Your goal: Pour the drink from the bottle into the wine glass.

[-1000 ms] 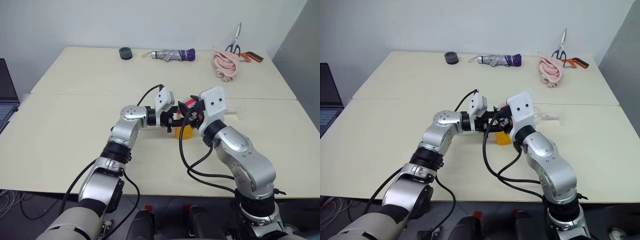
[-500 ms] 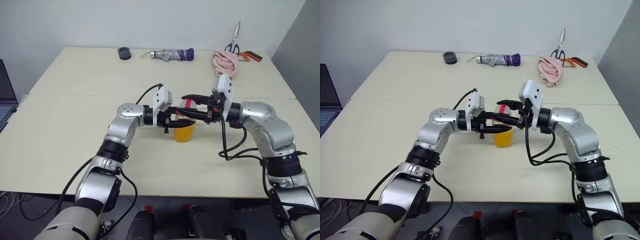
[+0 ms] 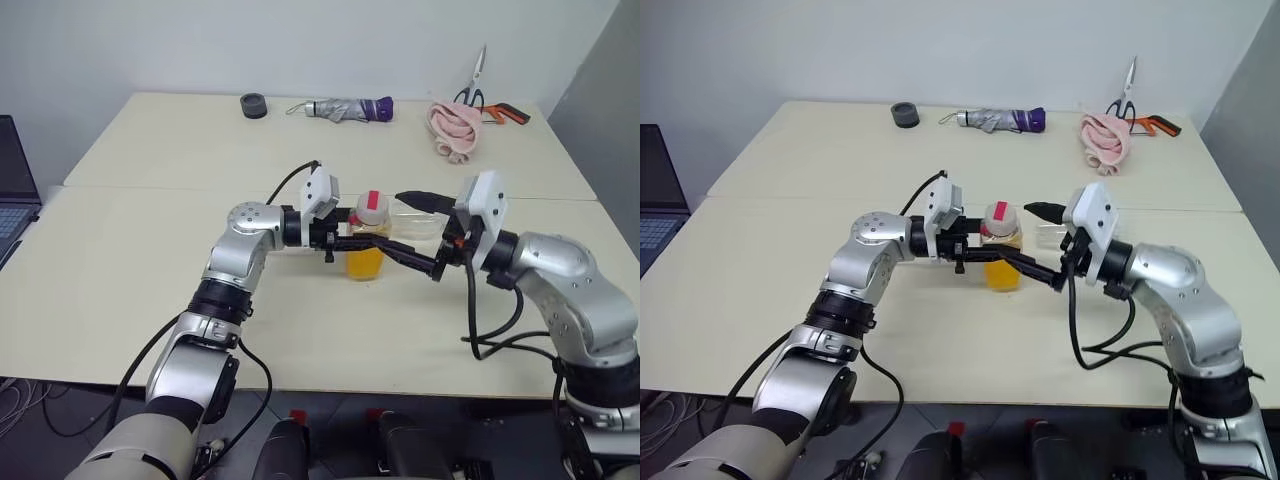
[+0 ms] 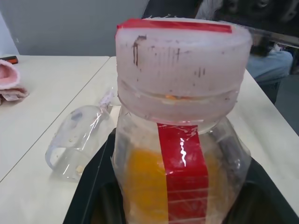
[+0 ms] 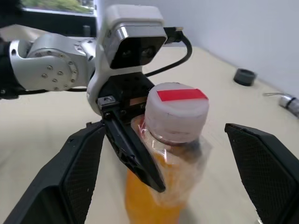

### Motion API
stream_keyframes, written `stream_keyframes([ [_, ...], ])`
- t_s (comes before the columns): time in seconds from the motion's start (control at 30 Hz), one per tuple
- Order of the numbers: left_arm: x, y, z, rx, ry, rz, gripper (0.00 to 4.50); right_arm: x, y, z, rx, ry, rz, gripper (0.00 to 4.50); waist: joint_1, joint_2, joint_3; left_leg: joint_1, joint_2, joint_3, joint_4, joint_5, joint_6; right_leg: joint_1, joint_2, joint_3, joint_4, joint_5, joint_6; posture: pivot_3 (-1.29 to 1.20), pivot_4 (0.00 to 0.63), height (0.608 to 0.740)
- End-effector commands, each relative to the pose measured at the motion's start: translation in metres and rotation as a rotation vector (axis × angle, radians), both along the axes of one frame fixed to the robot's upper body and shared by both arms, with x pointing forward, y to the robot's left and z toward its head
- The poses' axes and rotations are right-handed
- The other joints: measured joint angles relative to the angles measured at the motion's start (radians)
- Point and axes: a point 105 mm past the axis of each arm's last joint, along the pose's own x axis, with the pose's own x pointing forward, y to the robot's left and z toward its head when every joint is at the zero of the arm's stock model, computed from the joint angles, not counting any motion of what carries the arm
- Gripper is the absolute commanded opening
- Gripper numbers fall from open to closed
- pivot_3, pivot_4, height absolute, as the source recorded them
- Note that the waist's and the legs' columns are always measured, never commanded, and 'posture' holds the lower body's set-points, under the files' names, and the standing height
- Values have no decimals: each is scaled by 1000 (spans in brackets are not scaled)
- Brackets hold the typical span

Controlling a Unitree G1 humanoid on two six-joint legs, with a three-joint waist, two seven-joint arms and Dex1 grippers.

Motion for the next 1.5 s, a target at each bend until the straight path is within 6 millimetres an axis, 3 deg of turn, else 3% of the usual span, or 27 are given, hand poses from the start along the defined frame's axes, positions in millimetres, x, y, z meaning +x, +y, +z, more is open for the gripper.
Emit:
stream_keyframes([
  [0.03, -2, -1, 14, -35, -47, -19, 1821, -6, 14, 14, 39, -107, -93, 4368, -5, 0, 0, 0, 0, 1, 0, 0, 0, 0, 0, 1, 1, 0, 0, 0, 150, 740],
  [0.2, -3, -4, 13, -27, -50, -30, 1821, 3, 24, 17, 56, -153, -162, 4368, -2, 0, 0, 1, 0, 0, 1, 0, 0, 0, 0, 1, 3, 0, 0, 0, 150, 740],
  [0.53, -4, -3, 14, -28, -52, -24, 1821, 14, 18, 27, 102, -173, -218, 4368, 0, 0, 0, 1, 0, 0, 1, 0, 0, 0, 0, 0, 3, 0, 0, 0, 150, 740],
  [1.5, -4, 2, 13, -23, -46, -7, 1821, 14, -1, 21, 79, -164, -281, 4368, 0, 0, 0, 1, 0, 0, 1, 0, 0, 0, 0, 1, 3, 0, 0, 0, 150, 740],
])
